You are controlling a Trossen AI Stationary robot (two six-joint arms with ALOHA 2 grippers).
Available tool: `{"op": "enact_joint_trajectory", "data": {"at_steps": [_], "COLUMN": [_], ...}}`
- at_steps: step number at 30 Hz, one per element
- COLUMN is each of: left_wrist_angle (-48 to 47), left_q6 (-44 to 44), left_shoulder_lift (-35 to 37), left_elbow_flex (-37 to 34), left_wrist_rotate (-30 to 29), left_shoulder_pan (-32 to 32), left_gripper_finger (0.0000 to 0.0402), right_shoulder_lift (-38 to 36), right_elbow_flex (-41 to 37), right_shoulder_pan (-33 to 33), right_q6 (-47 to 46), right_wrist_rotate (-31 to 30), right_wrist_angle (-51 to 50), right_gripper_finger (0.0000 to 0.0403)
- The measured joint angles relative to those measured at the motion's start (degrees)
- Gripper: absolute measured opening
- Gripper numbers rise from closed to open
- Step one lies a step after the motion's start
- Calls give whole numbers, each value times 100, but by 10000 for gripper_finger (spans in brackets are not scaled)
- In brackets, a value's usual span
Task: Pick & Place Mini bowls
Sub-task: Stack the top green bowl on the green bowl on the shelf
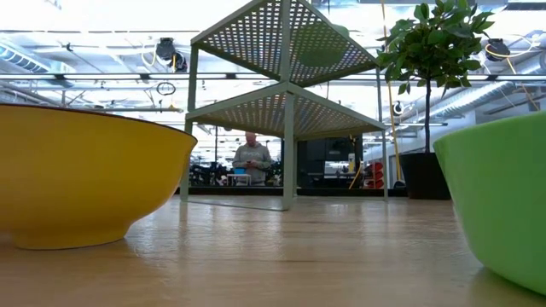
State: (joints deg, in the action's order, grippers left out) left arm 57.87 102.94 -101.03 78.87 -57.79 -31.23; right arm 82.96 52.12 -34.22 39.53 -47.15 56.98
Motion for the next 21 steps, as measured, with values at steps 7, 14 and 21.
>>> {"op": "enact_joint_trajectory", "data": {"at_steps": [7, 14, 21], "left_wrist_angle": [806, 576, 1383], "left_q6": [745, 378, 1097], "left_shoulder_lift": [13, 4, 7], "left_elbow_flex": [19, 17, 17], "left_wrist_rotate": [1816, 2718, 2613], "left_shoulder_pan": [25, 8, -5], "left_gripper_finger": [21, 21, 6], "right_shoulder_lift": [10, 13, 24], "right_elbow_flex": [-4, -15, -16], "right_shoulder_pan": [187, 624, 460], "right_q6": [781, 1216, 1031], "right_wrist_rotate": [-93, 30, 597], "right_wrist_angle": [794, 1042, 787], "right_gripper_finger": [241, 221, 211]}}
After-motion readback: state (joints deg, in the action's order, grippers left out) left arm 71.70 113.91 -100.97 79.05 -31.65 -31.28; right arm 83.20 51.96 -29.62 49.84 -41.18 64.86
